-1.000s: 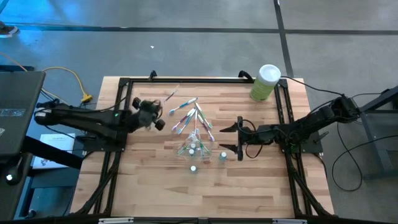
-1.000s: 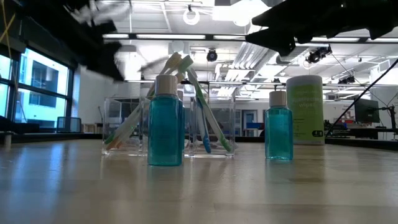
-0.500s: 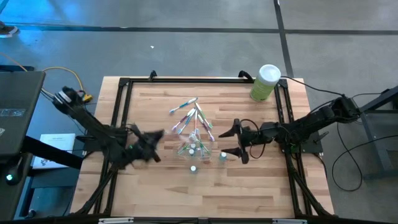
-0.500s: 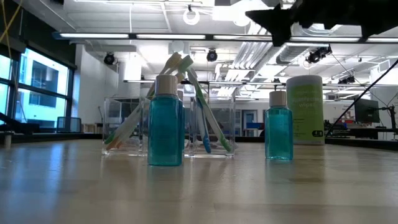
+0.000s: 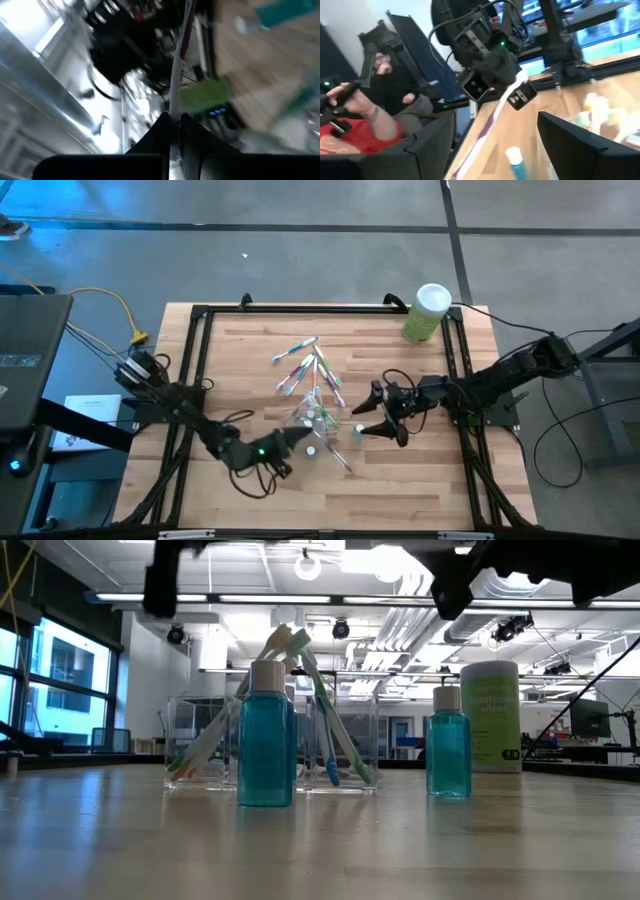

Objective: Pick & Place toothbrushing station
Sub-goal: Put the violet toothbrush into the transparent organizer

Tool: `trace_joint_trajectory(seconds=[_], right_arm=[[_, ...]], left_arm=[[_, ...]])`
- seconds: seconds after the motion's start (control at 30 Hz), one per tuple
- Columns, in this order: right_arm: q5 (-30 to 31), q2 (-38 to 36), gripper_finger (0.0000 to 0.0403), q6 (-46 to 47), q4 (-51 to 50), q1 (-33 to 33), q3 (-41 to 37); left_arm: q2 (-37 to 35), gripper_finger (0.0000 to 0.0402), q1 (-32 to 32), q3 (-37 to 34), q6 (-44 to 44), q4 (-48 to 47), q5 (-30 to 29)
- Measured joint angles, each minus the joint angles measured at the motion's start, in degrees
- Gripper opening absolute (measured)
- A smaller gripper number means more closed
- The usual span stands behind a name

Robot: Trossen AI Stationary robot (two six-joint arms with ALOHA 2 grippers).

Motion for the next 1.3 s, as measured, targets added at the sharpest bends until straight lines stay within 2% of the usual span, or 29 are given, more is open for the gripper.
trace_joint_trajectory(seconds=[0.17,0.33,0.57,0.7,0.8,1.3], right_arm=[[-0.18,0.02,0.0279,-0.26,0.95,2.60,0.00],[1.21,0.88,0.0279,-0.28,1.17,5.33,0.00],[2.72,7.03,0.0279,0.03,3.16,5.99,0.00],[0.57,9.80,0.0279,0.01,6.54,5.78,0.00],[-1.91,10.25,0.0279,-0.15,7.61,5.14,0.00],[-1.90,10.29,0.0276,3.03,8.31,3.31,0.31]], left_arm=[[4.48,0.0010,0.55,7.64,11.22,0.14,3.26],[6.57,0.0010,3.29,11.66,14.91,0.36,4.46],[6.66,0.0011,6.77,12.11,13.69,-0.33,8.20],[6.66,0.0011,6.78,12.13,13.30,-0.32,8.97],[6.66,0.0011,6.76,12.13,12.21,-0.38,8.99],[6.66,0.0011,7.78,12.13,12.01,-3.93,8.71]])
